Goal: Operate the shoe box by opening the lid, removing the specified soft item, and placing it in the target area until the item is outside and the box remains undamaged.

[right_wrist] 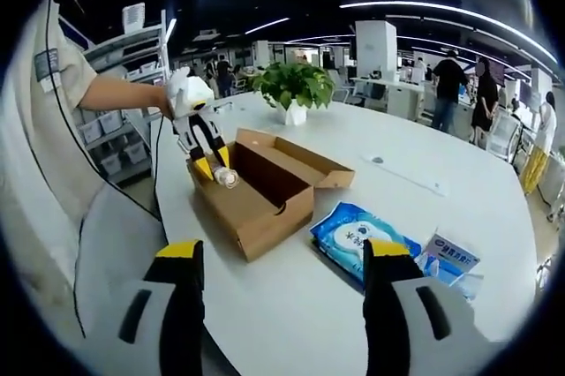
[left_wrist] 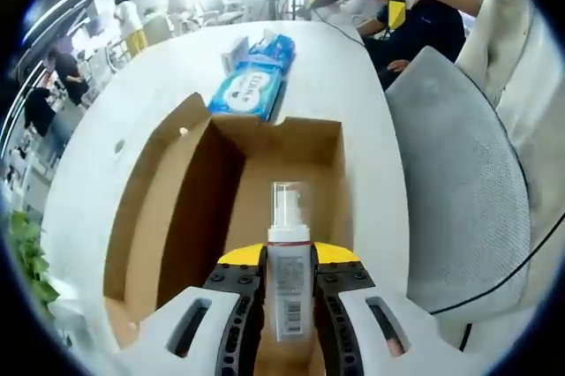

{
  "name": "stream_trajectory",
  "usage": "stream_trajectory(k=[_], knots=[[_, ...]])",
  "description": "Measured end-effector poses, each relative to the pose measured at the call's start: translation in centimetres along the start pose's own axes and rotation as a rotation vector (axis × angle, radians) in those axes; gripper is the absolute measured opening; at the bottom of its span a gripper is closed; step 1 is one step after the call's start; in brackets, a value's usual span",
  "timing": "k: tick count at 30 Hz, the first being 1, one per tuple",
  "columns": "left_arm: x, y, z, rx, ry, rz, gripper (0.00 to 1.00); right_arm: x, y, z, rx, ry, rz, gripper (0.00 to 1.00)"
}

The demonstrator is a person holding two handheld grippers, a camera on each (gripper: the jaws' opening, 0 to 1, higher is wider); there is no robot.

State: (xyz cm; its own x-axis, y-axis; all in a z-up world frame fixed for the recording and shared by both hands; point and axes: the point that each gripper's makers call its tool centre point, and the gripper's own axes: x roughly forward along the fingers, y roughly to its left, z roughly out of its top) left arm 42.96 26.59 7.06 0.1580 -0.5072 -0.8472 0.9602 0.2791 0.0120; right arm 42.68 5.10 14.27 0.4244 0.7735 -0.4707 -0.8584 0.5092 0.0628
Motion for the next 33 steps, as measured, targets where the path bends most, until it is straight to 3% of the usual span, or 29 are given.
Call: stream_trajectory(k=[33], knots=[[0.0,-3.9,5.4,0.124,-0.098,-0.079,0.17,3.8,5.8,2.4,-0.162,-0.023,0.188,0.47]])
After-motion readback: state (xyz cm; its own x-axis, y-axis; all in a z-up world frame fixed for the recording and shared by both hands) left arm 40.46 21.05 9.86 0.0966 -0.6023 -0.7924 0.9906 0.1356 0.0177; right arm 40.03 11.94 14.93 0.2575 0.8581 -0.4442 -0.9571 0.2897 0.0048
